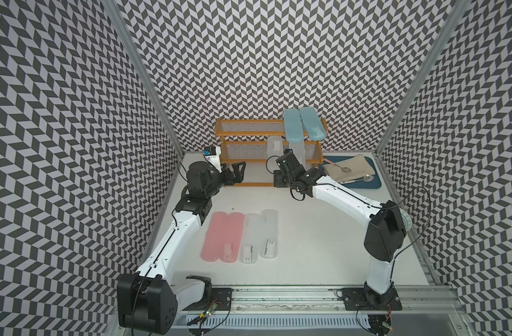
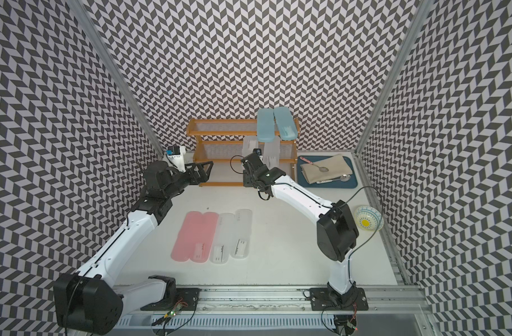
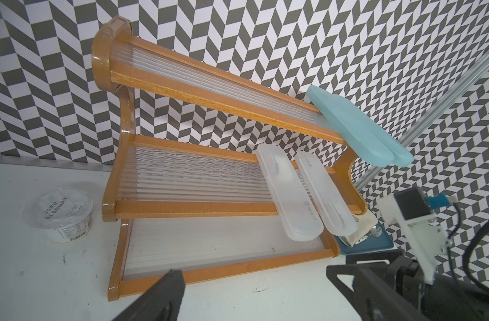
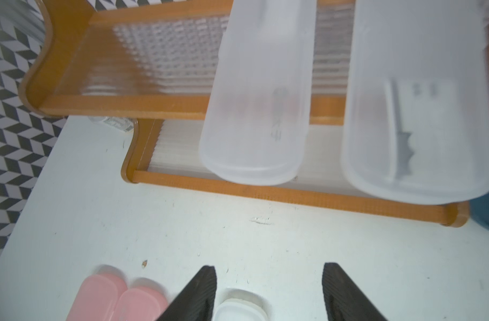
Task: Place the pencil cases on the shelf according to color
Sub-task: Pick up the pencil case from the center of the board.
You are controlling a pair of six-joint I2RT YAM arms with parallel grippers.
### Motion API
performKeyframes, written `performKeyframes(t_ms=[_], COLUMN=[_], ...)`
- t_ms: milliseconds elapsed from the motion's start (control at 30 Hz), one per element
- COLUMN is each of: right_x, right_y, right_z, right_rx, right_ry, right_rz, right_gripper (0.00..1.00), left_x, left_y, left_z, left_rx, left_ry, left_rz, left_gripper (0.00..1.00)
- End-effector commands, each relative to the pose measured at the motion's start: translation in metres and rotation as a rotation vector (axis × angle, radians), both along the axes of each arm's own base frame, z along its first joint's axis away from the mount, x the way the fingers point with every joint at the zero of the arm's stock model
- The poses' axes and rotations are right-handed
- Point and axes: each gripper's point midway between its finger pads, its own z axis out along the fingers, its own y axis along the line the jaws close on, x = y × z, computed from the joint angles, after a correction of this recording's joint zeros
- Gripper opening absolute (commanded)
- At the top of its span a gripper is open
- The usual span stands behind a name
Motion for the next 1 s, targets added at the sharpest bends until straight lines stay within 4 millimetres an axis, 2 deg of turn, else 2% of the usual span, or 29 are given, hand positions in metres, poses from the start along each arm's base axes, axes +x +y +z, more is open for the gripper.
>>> performKeyframes(t_ms=[0, 100, 233, 300, 367, 467, 533, 633, 800, 967], right_x=[0.012, 0.024, 0.041, 0.042, 0.035, 0.01, -0.01, -0.044, -0.099, -0.149], right_y=[0.022, 0.029, 0.028, 0.03, 0.033, 0.038, 0.03, 0.018, -0.009, -0.045], right_z=[0.021, 0.02, 0.019, 0.023, 0.026, 0.017, 0.007, 0.004, -0.012, -0.045], right_rx=[0.097, 0.095, 0.07, 0.077, 0.1, 0.161, 0.184, 0.266, 0.292, 0.278], right_ry=[-0.098, -0.115, -0.133, -0.133, -0.102, -0.008, 0.036, 0.049, 0.095, 0.157], right_rz=[0.041, 0.046, 0.022, 0.03, 0.056, 0.105, 0.101, 0.13, 0.149, 0.112], right_gripper=[0.62, 0.61, 0.61, 0.63, 0.69, 0.75, 0.79, 0.82, 0.84, 0.86], left_x=[-0.001, 0.001, 0.004, 0.004, 0.005, 0.007, 0.009, 0.01, 0.003, -0.016], left_y=[0.001, 0.0, -0.002, -0.003, -0.006, -0.009, -0.009, -0.01, -0.026, -0.039], left_z=[0.008, 0.003, -0.003, -0.005, -0.009, -0.014, -0.019, -0.024, -0.035, -0.07], left_rx=[-0.002, -0.005, -0.004, -0.005, -0.011, -0.009, -0.002, 0.027, 0.063, -0.019], left_ry=[-0.04, -0.028, -0.007, -0.007, 0.0, 0.016, 0.023, 0.027, 0.044, 0.165], left_rz=[-0.006, -0.008, -0.017, -0.022, -0.034, -0.045, -0.036, -0.021, -0.001, 0.011], left_gripper=[1.0, 1.0, 1.0, 1.0, 0.99, 1.0, 0.99, 1.0, 1.0, 0.99])
